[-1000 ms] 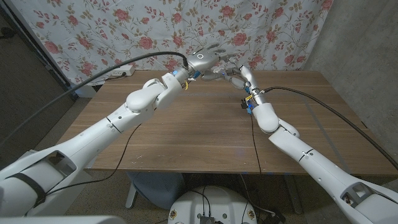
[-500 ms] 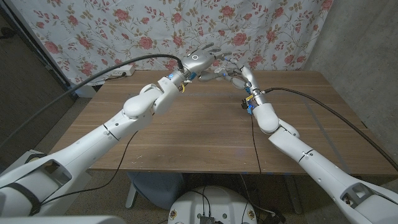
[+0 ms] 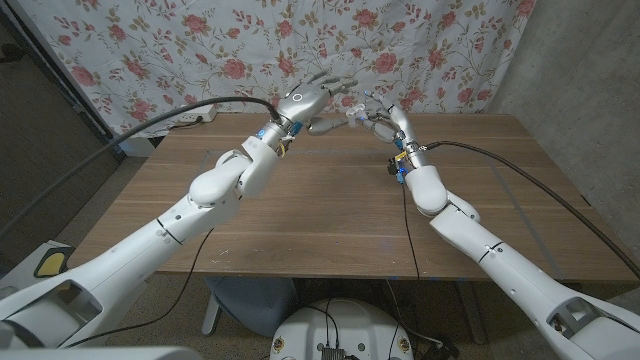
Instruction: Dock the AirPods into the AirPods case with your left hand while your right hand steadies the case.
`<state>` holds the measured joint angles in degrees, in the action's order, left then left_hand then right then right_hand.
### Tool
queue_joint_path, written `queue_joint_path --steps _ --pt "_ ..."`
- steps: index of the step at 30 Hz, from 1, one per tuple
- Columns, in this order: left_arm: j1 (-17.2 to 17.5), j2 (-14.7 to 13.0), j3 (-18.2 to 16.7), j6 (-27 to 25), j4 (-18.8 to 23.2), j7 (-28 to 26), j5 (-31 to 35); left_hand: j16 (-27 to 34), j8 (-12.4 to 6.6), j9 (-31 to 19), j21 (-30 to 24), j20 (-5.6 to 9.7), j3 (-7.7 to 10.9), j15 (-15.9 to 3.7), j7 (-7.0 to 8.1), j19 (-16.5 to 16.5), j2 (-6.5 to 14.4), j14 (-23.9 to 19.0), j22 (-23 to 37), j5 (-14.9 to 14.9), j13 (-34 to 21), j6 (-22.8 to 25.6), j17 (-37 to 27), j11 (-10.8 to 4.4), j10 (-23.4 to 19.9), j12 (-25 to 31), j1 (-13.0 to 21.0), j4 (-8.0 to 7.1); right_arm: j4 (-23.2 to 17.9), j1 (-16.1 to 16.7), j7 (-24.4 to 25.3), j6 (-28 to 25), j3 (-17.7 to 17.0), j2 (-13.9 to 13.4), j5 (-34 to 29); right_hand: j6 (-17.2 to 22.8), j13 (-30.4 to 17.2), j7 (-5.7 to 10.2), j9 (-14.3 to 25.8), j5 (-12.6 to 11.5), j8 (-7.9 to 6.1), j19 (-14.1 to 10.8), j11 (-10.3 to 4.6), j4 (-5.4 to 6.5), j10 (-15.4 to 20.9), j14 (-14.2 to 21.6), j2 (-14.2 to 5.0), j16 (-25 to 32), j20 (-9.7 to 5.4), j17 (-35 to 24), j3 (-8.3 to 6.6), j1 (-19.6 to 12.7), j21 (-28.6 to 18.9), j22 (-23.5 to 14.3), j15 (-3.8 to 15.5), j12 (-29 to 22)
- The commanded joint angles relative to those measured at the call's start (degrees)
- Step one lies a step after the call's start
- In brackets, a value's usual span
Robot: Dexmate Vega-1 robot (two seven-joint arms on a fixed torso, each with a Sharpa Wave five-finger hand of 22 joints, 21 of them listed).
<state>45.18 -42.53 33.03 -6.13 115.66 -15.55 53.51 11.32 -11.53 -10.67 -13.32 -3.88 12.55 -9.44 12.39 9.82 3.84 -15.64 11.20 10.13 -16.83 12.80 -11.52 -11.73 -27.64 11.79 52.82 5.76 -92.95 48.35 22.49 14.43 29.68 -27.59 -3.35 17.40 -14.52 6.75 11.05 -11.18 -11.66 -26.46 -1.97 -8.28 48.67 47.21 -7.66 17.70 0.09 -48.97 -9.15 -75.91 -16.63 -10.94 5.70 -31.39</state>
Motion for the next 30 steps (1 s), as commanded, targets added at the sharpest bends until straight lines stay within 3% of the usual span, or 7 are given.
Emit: queue_joint_path --steps 1,6,7,14,27,30 --pt "5.5 -0.4 -2.6 -2.6 2.7 -3.3 -3.7 -0.4 0.17 0.0 0.1 -0.18 0.02 -1.06 0.17 0.1 0.0 2.2 0.1 0.3 0.2 0.2 0.0 0.31 1.9 -0.6 -1.0 -0.53 -2.6 1.2 0.6 -2.3 -0.5 -0.1 1.1 0.4 -0.4 -0.17 0.1 -0.4 -0.25 -0.2 -8.32 -0.30 8.5 0.5 -0.10 -0.1 0.39 -0.1 -0.08 -0.4 0.1 -0.1 8.13 -0.5" --pt "7.9 0.0 -4.1 -3.5 3.4 -5.6 -6.1 -0.5 0.43 0.1 0.0 -0.23 -0.41 -0.68 0.11 0.2 0.1 2.9 0.1 0.3 0.6 -0.3 0.0 0.99 2.9 -0.8 -2.8 -1.25 -3.4 2.2 1.1 -2.8 -1.1 0.1 2.3 0.4 -0.5 -0.19 0.2 -0.4 -0.23 -0.2 -8.30 -0.29 8.5 0.5 -0.12 -0.1 0.44 -0.1 -0.09 -0.4 0.1 -0.1 8.14 -0.5" --pt "8.4 0.2 -4.5 -3.3 3.4 -5.8 -7.4 -0.3 0.51 0.0 0.1 -0.30 -1.00 -0.65 -0.05 0.1 0.8 3.1 0.1 0.2 1.0 -0.5 -0.1 1.13 3.3 -0.5 -5.7 -2.74 -3.7 2.4 1.2 -3.0 -1.2 0.1 2.6 0.4 -0.5 -0.20 0.2 -0.4 -0.23 -0.2 -8.30 -0.29 8.5 0.6 -0.12 -0.1 0.43 -0.2 -0.09 -0.4 0.1 -0.1 8.13 -0.5" --pt "10.9 0.3 -5.4 -2.9 2.7 -8.9 -10.1 -0.4 0.92 0.1 0.2 -0.60 -1.89 0.14 -0.40 -0.1 1.3 4.1 0.1 0.2 1.7 -2.0 0.0 2.52 5.2 -0.7 -9.5 -4.51 -6.0 3.6 1.8 -5.0 -1.4 0.3 3.4 0.4 -0.5 -0.25 0.2 -0.5 -0.22 -0.3 -8.30 -0.29 8.4 0.7 -0.13 0.0 0.42 -0.3 -0.09 -0.5 0.0 -0.1 8.13 -0.6" --pt "15.3 1.1 -9.7 3.1 -1.2 -15.8 -21.3 0.1 1.00 0.1 0.2 -0.82 -2.36 0.12 -0.84 0.0 1.6 2.3 0.1 0.3 2.5 -3.1 0.2 3.44 9.8 -1.5 -12.2 -5.39 -6.6 4.2 3.1 -5.2 -0.5 2.6 4.8 0.4 -0.8 -0.26 0.2 -0.5 -0.16 -0.4 -8.25 -0.29 8.2 0.2 -0.06 -0.3 0.05 -0.3 -0.05 -0.4 0.1 -0.1 8.10 -0.7" --pt "15.7 1.0 -10.2 5.1 -2.1 -16.7 -23.1 -0.2 1.01 0.2 0.3 -0.84 -2.37 0.37 -1.10 0.0 1.6 2.9 0.0 0.3 2.8 -3.5 0.3 5.18 11.0 -1.5 -12.7 -5.40 -6.2 4.3 3.4 -4.9 -0.2 3.3 5.3 0.4 -0.8 -0.27 0.2 -0.5 -0.14 -0.7 -8.27 -0.27 8.0 0.1 -0.12 -0.3 -0.08 -0.3 -0.07 -0.4 0.0 -0.1 8.10 -0.6"
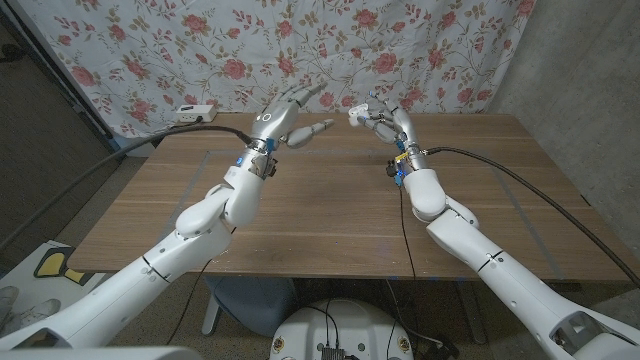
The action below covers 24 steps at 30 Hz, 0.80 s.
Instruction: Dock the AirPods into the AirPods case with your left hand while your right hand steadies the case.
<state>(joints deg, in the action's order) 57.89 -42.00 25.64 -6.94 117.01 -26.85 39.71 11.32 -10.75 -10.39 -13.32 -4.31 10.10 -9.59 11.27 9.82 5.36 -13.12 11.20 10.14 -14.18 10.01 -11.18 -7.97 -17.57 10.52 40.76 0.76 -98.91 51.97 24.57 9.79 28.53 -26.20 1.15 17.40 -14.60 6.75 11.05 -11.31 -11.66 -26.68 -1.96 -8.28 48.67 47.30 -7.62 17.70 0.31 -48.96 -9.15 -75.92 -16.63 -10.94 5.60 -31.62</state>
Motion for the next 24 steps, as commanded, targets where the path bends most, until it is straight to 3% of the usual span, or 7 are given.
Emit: queue_joint_path --steps 1,7,11,17,18,20,24 --pt "3.2 0.1 -3.0 5.6 -3.0 -5.1 -9.1 -0.3 0.23 -0.1 0.3 -0.47 0.07 0.73 0.00 0.0 0.1 0.6 0.1 0.3 0.2 -0.8 0.0 1.56 1.1 -0.2 -0.7 -0.41 -0.3 0.7 1.6 -0.3 1.0 2.1 0.7 0.5 -0.8 -0.28 0.2 -0.4 -0.15 -0.5 -8.27 -0.27 8.0 0.0 -0.17 -0.3 -0.33 -0.4 -0.07 -0.4 0.0 -0.2 8.21 -0.4" --pt "4.6 1.0 -4.2 8.0 -4.8 -7.2 -12.7 -0.4 0.26 -0.1 0.3 -0.51 0.03 0.86 -0.04 -0.1 0.0 0.9 0.0 0.4 0.3 -1.1 0.0 1.53 1.7 -0.1 -1.1 -0.46 -0.5 1.2 2.2 0.0 1.0 3.0 1.5 0.5 -0.9 -0.24 0.2 -0.4 -0.12 -0.9 -8.30 -0.23 7.9 -0.1 -0.20 -0.3 -0.54 -0.5 -0.06 -0.4 -0.2 -0.2 8.21 -0.5" --pt "4.8 1.7 -5.2 13.8 -6.8 -6.3 -19.4 -0.4 0.48 -0.1 0.3 -0.53 -0.03 0.98 -0.14 -0.1 0.0 1.0 0.0 0.4 0.5 -1.9 0.1 1.82 2.1 0.0 -1.5 -0.52 -1.1 1.6 1.7 -0.4 0.8 3.2 3.2 0.4 -0.9 -0.24 0.2 -0.4 -0.07 -1.3 -8.32 -0.21 7.8 -0.3 -0.26 -0.4 -0.20 -0.6 -0.06 -0.4 -0.3 -0.2 8.21 -0.5" --pt "6.9 0.9 -7.4 14.6 -7.0 -7.9 -19.1 -0.5 0.60 -0.1 0.4 -0.69 -0.11 1.23 -0.01 -0.2 0.0 1.4 0.0 0.4 0.6 -2.6 0.1 1.98 2.7 0.0 -1.9 -0.61 -2.3 1.9 2.2 -1.3 0.8 3.6 3.7 0.3 -1.1 -0.29 0.2 -0.5 0.00 -1.7 -8.29 -0.22 7.5 -0.5 -0.31 -0.4 0.39 -0.7 -0.08 -0.4 -0.5 -0.3 8.21 -0.4" --pt "7.4 1.0 -7.7 14.3 -6.6 -7.2 -20.2 -0.5 0.60 -0.1 0.4 -0.68 -0.11 1.20 0.00 -0.2 0.0 1.4 0.0 0.4 0.6 -2.6 0.1 2.00 2.7 0.1 -2.0 -0.62 -2.1 1.9 2.2 -1.2 0.8 3.7 3.8 0.3 -1.1 -0.36 0.2 -0.5 0.02 -1.9 -8.30 -0.22 7.5 -0.5 -0.33 -0.5 0.09 -0.7 -0.09 -0.4 -0.5 -0.3 8.21 -0.5" --pt "7.9 1.1 -7.9 15.6 -6.5 -8.5 -19.6 -0.5 0.58 -0.1 0.4 -0.71 -0.12 1.22 0.00 -0.2 0.0 1.4 0.0 0.4 0.7 -2.7 0.1 1.99 2.7 0.1 -2.0 -0.63 -2.0 1.9 1.7 -1.0 0.8 3.8 4.6 0.3 -1.3 -0.30 0.2 -0.6 0.05 -4.6 -8.40 -0.09 7.2 -0.7 -0.45 -0.6 -2.66 -1.0 0.00 -0.3 -1.7 -0.5 8.22 -0.5" --pt "8.9 0.7 -8.7 16.3 -5.9 -7.7 -20.5 -0.6 0.51 -0.1 0.4 -0.82 -0.19 1.61 -0.03 -0.2 0.0 1.9 0.1 0.4 0.8 -2.8 0.1 2.52 2.9 0.2 -2.4 -0.69 -2.1 2.1 0.3 -0.7 0.5 3.8 7.0 0.2 -1.3 -0.31 0.2 -0.6 0.08 -4.7 -8.42 -0.08 7.2 -0.7 -0.45 -0.6 -2.55 -1.1 0.03 -0.2 -1.8 -0.6 8.22 -0.6"
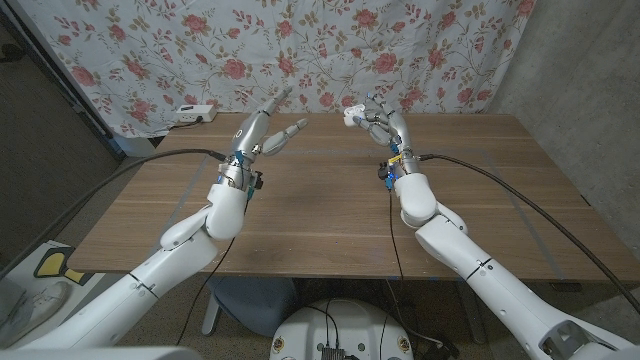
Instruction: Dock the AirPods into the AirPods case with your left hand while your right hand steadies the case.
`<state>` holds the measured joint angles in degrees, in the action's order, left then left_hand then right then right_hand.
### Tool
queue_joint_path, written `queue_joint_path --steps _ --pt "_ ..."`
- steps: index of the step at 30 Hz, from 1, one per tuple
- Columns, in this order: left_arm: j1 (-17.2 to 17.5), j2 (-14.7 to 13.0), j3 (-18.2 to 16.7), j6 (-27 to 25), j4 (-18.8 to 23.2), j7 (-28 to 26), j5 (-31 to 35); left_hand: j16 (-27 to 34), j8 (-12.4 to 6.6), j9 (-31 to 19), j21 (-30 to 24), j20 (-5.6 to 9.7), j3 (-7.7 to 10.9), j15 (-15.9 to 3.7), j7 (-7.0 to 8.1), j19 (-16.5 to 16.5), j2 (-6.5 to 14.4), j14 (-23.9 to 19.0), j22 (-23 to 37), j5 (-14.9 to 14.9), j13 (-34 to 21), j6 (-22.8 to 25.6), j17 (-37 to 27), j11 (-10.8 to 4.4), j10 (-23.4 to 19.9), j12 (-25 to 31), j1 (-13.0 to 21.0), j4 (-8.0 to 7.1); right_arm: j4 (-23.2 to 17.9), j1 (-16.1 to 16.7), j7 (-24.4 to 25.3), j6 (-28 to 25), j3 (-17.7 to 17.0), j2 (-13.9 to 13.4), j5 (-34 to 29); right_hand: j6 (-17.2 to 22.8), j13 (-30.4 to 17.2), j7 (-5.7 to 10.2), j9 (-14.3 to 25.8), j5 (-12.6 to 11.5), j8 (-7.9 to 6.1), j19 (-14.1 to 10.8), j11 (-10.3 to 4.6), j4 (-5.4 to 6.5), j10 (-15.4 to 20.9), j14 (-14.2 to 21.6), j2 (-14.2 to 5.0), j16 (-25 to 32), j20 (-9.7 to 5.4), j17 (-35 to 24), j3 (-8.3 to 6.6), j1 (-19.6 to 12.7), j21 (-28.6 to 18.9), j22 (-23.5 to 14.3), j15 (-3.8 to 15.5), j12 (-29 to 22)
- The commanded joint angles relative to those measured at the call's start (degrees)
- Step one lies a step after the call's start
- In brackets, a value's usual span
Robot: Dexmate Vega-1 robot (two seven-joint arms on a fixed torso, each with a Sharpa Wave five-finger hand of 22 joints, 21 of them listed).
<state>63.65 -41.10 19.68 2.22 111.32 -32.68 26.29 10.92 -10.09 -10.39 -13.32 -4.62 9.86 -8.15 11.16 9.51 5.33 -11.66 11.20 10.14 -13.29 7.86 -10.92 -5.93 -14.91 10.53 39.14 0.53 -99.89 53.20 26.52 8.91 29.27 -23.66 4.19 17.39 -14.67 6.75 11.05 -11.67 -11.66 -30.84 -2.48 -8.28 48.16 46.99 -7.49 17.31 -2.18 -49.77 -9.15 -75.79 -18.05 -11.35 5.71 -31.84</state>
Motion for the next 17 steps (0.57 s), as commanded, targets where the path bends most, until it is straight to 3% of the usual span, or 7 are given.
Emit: queue_joint_path --steps 1,5,10,17 --pt "3.4 -0.2 -2.9 6.7 -0.2 -2.3 -6.2 -0.3 -0.15 -0.1 0.4 -0.49 0.04 0.19 0.08 0.1 0.0 0.6 0.1 0.4 -0.1 -0.7 -0.2 0.47 0.2 0.2 -0.8 -0.46 -1.0 0.9 -1.7 0.2 -0.3 1.3 4.3 0.2 -1.3 -0.29 0.2 -0.2 0.09 -0.4 -7.90 -0.08 7.7 -0.4 -0.58 -0.2 0.19 -0.2 0.03 -0.3 -0.3 -0.2 8.11 -0.4" --pt "3.6 1.1 -2.9 9.6 -1.8 -1.3 -10.2 -0.5 -0.11 -0.1 0.5 -0.49 -0.02 0.29 -0.02 -0.1 -0.1 1.3 0.0 0.4 0.0 -1.0 -0.1 0.58 0.3 0.3 -1.0 -0.46 -1.2 0.8 -1.8 -0.3 -0.3 1.1 4.6 0.2 -1.3 -0.28 0.2 -0.3 0.10 -0.3 -7.91 -0.08 7.6 -0.4 -0.60 -0.2 0.63 -0.3 0.03 -0.4 -0.3 -0.2 8.11 -0.4" --pt "4.6 1.6 -2.5 7.7 -0.9 -2.0 -7.7 -0.8 -0.08 -0.1 0.7 -0.41 -0.14 0.83 -0.21 -0.7 -0.2 2.8 0.0 0.4 0.2 -1.7 0.0 0.94 1.1 0.3 -1.5 -0.47 -1.0 0.3 -2.5 -0.8 -0.1 0.7 5.0 0.3 -1.3 -0.25 0.2 -0.3 0.07 0.1 -7.93 -0.10 7.5 -0.4 -0.60 -0.2 0.90 -0.4 0.03 -0.4 -0.2 -0.2 8.11 -0.4" --pt "5.1 2.9 -2.7 7.8 -0.9 -1.8 -9.4 -0.8 -0.08 0.0 0.9 -0.73 -0.23 1.03 -0.31 -1.0 -0.3 3.1 0.0 0.4 0.3 -2.1 0.0 0.96 1.8 0.2 -1.9 -0.51 0.1 -1.4 -4.0 -1.4 0.5 0.4 5.5 0.4 -1.4 -0.31 0.2 -0.3 0.04 0.4 -7.95 -0.08 7.5 -0.4 -0.64 -0.2 0.95 -0.5 0.04 -0.3 -0.1 -0.2 8.11 -0.4"
